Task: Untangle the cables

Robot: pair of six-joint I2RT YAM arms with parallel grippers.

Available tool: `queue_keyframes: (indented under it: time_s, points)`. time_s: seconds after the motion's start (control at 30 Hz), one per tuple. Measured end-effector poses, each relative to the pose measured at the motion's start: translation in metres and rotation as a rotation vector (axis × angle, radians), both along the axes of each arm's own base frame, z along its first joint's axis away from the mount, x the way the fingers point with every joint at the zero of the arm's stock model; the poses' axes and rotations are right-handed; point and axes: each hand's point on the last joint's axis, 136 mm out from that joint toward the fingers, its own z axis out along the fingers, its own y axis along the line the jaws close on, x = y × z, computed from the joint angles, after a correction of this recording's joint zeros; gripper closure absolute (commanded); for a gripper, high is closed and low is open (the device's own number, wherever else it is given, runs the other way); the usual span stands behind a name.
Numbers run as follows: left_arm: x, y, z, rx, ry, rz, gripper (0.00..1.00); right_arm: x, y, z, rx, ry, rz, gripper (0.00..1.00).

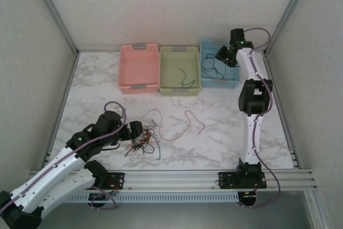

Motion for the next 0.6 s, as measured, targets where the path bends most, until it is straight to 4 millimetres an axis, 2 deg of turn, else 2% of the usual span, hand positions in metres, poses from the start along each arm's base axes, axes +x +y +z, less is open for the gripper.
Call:
queue_keyframes:
  time_s: [0.1,0.2,0.37,0.43,0.53,0.6]
  points:
    - [0.000,0.000,0.000,0.000,0.000,0.000,0.12,-0.005,0.002,0.016,-0.038,-0.019,0.018,0.42]
    - [0.000,0.000,0.000,0.000,0.000,0.000,0.12,-0.015,-0.005,0.044,-0.075,-0.054,0.018,0.36]
    - [0.000,0.000,-0.001,0.004,0.005,0.000,0.12,-0.039,-0.018,0.110,-0.124,-0.152,0.006,0.39]
    - [0.000,0.000,-0.002,0.005,0.008,0.000,0.12,-0.054,-0.018,0.127,-0.130,-0.185,0.010,0.41]
    - [0.000,-0.001,-0.002,0.005,0.008,-0.001,0.12,-0.086,-0.005,0.140,-0.117,-0.211,0.049,0.46]
    - [0.001,-0.001,-0.002,0.002,0.008,-0.002,0.12,-0.111,0.018,0.139,-0.074,-0.226,0.109,0.50]
